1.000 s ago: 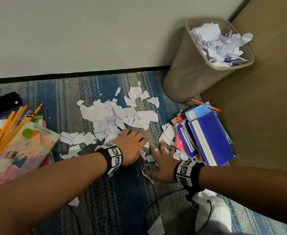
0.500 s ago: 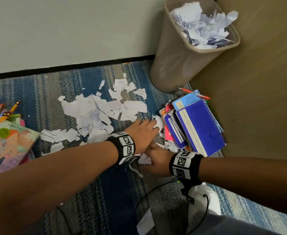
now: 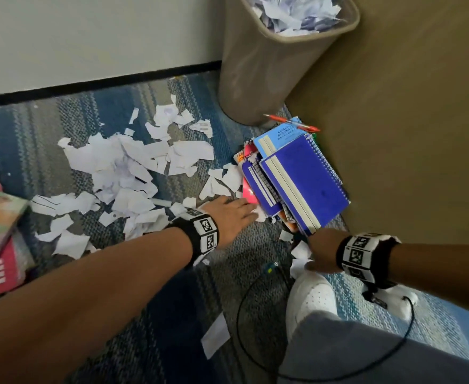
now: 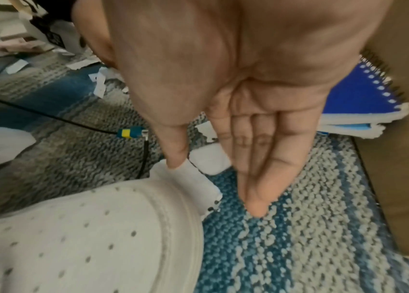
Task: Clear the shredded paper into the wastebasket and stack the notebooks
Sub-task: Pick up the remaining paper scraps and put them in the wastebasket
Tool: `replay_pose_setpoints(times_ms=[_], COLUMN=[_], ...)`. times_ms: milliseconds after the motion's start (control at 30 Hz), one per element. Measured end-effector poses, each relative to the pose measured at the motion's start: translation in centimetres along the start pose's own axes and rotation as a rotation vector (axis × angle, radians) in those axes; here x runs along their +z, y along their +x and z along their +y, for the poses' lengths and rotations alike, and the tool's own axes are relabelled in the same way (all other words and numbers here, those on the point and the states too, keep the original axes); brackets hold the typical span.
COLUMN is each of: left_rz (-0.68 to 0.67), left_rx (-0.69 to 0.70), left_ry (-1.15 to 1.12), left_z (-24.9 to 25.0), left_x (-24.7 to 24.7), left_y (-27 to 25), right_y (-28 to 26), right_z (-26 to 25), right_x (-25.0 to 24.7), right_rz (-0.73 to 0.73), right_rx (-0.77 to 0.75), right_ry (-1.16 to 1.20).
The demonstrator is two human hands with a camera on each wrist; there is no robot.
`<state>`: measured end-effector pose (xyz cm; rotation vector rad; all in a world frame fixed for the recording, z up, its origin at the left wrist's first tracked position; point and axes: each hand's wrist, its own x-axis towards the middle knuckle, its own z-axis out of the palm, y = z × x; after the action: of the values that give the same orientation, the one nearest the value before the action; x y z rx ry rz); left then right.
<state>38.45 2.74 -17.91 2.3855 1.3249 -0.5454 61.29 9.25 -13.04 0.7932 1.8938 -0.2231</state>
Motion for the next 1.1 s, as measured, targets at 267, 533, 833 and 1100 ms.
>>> replay_pose_setpoints(times_ms=[267, 533, 833, 1100], left_rz=[0.006, 0.11, 0.025, -0.158], left_rx=[-0.073, -0.318, 0.206, 0.245], left_ry=[-0.012, 0.004, 0.0, 0.004], left_z=[-0.9, -0.8, 6.3, 9.3], left_x=[2.4, 1.7, 4.6, 7.0], left_y=[-0.8, -3.8, -6.2, -6.8], right_y=[2.8, 4.1, 2.5, 4.0], right_z=[-2.0, -6.2, -4.5, -5.5], right_x=[0.3, -5.2, -3.1, -3.5], right_rz=[0.094, 0.25, -0.066, 0.033], right_rx=[-0.038, -0.222, -0.277, -0.257], right_ry=[-0.026, 0.123, -0.364, -0.151])
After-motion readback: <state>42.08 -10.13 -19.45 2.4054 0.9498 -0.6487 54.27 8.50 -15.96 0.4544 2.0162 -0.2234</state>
